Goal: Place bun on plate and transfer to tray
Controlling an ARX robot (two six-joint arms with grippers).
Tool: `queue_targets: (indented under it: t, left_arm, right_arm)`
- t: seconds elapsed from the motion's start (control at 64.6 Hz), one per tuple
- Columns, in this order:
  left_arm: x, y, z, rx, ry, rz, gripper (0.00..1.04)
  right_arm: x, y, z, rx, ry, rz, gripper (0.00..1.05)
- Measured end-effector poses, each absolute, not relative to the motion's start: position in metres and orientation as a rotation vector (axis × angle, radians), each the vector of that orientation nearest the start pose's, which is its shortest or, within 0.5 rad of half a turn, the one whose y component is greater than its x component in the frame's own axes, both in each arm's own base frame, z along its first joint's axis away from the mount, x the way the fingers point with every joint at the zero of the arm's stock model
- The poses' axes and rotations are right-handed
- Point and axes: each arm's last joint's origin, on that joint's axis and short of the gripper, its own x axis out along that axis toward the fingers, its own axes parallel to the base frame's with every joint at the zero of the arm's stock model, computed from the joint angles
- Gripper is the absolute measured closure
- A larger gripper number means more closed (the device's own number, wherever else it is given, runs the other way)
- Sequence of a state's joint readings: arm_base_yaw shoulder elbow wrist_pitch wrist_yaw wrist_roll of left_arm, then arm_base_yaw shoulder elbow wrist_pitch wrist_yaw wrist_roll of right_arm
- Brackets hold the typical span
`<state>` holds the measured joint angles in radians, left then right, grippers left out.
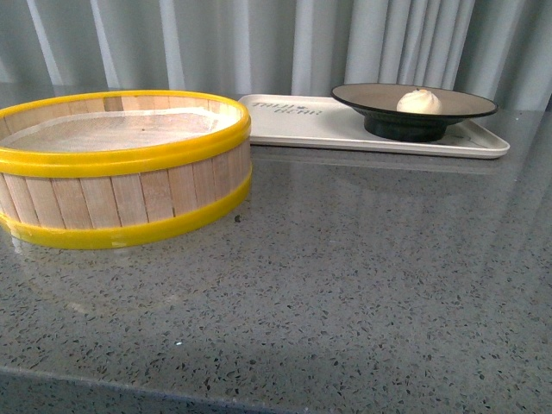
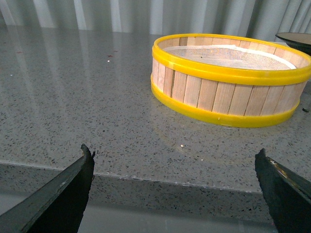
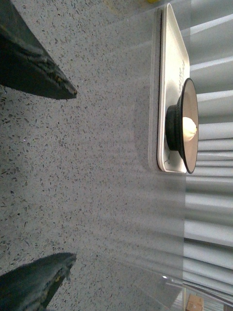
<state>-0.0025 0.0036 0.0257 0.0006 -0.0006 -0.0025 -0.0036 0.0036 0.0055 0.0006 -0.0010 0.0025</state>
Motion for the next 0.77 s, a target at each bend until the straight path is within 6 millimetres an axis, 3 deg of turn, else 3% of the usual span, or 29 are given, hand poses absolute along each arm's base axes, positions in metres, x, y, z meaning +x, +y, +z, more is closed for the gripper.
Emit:
queue_targets:
  t: [0.775]
  left_arm:
    - [0.0963, -0.0002, 0.1721, -0.003, -0.023, -0.002, 0.07]
  right_arm:
    - [0.0976, -0.0003, 0.1652, 0.002, -0.002, -0.003, 0.08]
